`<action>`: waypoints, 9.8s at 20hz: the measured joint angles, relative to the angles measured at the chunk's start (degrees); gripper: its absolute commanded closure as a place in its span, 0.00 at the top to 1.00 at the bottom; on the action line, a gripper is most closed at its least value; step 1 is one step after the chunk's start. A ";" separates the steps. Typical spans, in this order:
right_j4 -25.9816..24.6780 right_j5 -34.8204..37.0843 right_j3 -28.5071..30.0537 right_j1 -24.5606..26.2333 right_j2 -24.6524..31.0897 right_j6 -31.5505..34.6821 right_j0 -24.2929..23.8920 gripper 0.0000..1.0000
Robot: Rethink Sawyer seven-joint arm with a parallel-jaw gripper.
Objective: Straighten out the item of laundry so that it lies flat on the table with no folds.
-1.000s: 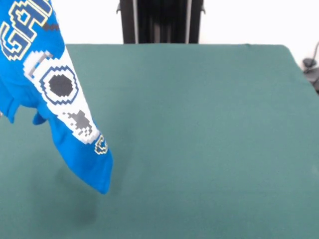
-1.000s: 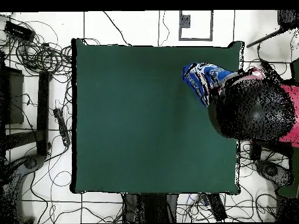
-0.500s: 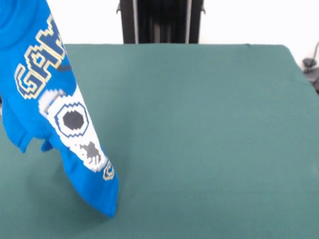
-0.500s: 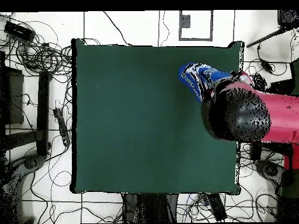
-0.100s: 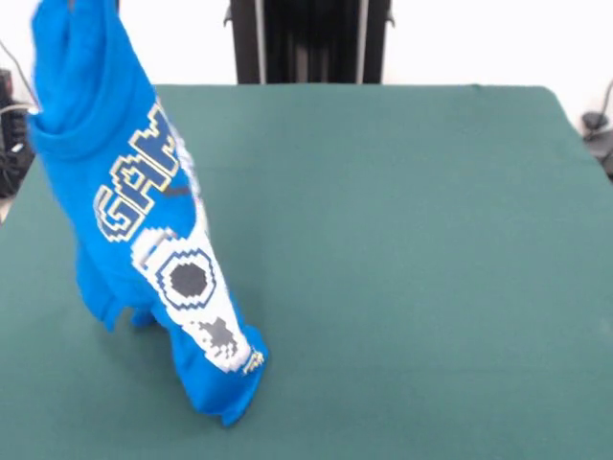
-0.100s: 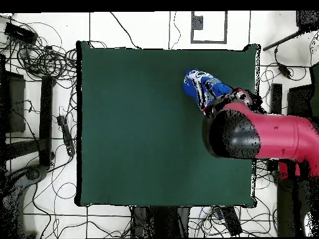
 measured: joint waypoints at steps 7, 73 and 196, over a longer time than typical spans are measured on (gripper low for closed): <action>-0.27 -4.15 4.93 -0.15 -5.43 1.11 4.06 0.00; 20.30 -54.76 41.25 19.76 -36.38 29.05 36.79 1.00; 6.05 -16.39 3.83 27.72 -23.39 29.21 8.34 1.00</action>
